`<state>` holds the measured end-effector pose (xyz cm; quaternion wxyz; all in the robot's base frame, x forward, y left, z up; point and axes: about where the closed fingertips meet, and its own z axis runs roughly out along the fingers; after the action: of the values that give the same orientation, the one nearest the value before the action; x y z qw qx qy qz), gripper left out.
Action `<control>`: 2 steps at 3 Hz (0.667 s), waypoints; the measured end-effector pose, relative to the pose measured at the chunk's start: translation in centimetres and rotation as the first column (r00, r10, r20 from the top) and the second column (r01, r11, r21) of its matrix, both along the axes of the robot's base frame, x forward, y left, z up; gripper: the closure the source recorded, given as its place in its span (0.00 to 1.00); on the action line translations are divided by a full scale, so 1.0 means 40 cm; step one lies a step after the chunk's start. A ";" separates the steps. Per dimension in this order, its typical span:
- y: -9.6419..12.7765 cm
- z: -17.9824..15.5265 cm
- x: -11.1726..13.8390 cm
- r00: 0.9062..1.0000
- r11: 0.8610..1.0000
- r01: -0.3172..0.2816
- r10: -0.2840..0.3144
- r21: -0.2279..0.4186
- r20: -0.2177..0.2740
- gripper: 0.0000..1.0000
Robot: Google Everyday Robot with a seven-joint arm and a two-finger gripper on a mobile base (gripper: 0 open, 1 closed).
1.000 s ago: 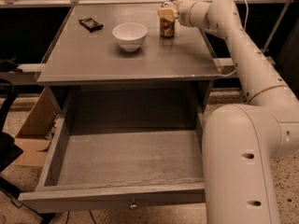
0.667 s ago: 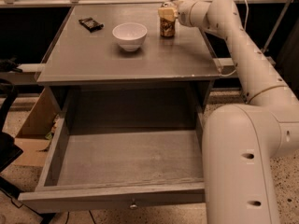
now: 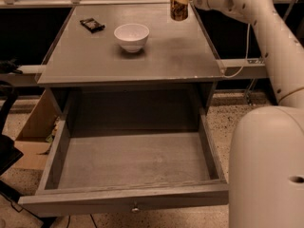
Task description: Place orange can into top drawer
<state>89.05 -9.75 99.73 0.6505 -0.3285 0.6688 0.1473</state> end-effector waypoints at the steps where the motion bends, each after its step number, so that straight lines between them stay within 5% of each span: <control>1: -0.085 0.137 -0.151 0.997 0.999 0.009 -0.007 -0.034 0.072 1.00; 2: -0.174 0.194 -0.379 0.995 0.999 0.005 0.000 -0.053 0.099 1.00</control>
Offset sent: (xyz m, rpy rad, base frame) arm -0.2371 -0.1305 0.0706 -0.0779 -0.0836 -0.0414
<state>73.88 -16.71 107.51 0.6740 -0.3515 0.6400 0.1123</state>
